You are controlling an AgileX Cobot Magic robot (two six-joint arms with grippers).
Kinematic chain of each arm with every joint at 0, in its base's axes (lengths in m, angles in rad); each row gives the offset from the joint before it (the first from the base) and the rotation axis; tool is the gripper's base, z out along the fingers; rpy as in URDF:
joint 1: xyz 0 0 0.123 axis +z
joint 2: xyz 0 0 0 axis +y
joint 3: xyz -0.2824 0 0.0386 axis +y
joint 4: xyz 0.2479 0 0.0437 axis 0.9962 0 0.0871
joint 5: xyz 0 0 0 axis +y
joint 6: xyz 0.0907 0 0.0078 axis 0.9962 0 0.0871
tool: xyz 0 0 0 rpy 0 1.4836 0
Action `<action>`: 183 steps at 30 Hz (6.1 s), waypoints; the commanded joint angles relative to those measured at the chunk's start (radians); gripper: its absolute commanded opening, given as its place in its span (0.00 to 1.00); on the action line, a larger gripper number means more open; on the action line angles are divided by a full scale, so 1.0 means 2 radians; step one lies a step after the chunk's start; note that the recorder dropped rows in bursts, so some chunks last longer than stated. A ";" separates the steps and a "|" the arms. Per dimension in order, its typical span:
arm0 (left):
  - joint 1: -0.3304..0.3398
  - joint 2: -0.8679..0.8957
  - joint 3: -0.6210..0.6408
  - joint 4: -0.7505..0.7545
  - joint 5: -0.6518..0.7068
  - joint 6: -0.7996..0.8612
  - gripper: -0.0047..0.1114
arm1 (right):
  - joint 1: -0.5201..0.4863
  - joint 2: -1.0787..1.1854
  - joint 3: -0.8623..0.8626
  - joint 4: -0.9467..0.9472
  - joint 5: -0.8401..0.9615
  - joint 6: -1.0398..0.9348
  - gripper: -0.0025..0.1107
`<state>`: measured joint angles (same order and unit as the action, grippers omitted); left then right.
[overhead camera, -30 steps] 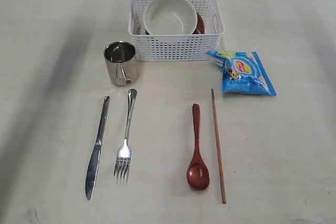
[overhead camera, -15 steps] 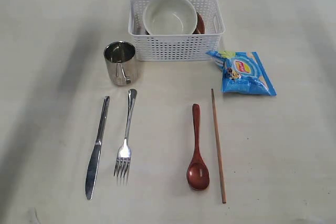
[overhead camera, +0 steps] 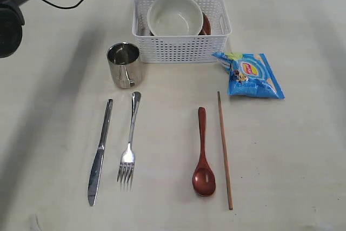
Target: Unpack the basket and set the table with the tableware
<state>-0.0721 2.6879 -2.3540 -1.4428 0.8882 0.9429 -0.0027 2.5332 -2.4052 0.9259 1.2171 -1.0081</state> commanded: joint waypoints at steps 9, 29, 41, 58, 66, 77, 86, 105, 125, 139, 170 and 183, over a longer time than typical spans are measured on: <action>-0.011 0.000 -0.005 -0.012 0.030 0.042 0.65 | -0.002 0.012 0.000 0.015 0.002 -0.017 0.60; -0.015 0.000 -0.005 -0.008 0.040 0.062 0.44 | -0.002 0.012 0.000 0.019 0.002 -0.018 0.60; -0.015 0.000 -0.005 -0.010 0.066 0.076 0.21 | -0.002 0.012 0.000 0.021 0.002 -0.018 0.60; 0.002 0.000 -0.005 -0.004 0.004 0.001 0.59 | -0.002 0.012 0.000 0.021 0.002 -0.018 0.60; -0.005 0.000 -0.005 -0.016 -0.008 0.026 0.59 | -0.002 0.012 0.000 0.023 0.002 -0.024 0.60; -0.005 0.000 -0.005 -0.031 0.008 0.098 0.59 | -0.002 0.012 0.000 0.023 0.002 -0.029 0.60; -0.006 0.000 -0.005 -0.038 0.017 0.122 0.48 | -0.002 0.012 0.000 0.030 0.002 -0.030 0.60; -0.006 0.029 -0.008 -0.101 0.011 0.140 0.04 | -0.002 0.013 0.000 0.030 0.002 -0.031 0.60; 0.036 0.028 -0.044 -0.075 0.100 0.040 0.04 | 0.029 0.015 0.000 -0.158 0.002 0.158 0.60; 0.035 0.028 -0.044 -0.049 0.111 0.031 0.04 | 0.074 0.024 0.000 -0.233 0.002 0.257 0.31; 0.036 0.028 -0.044 -0.049 0.139 0.017 0.21 | 0.073 0.024 0.000 -0.241 0.002 0.299 0.51; 0.035 0.028 -0.044 -0.013 0.156 -0.015 0.69 | 0.073 0.008 0.000 -0.239 0.002 0.299 0.56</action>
<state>0.0106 2.7479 -2.4336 -1.5008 1.1878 0.9304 0.1477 2.5695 -2.4052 0.4473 1.2182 -0.4144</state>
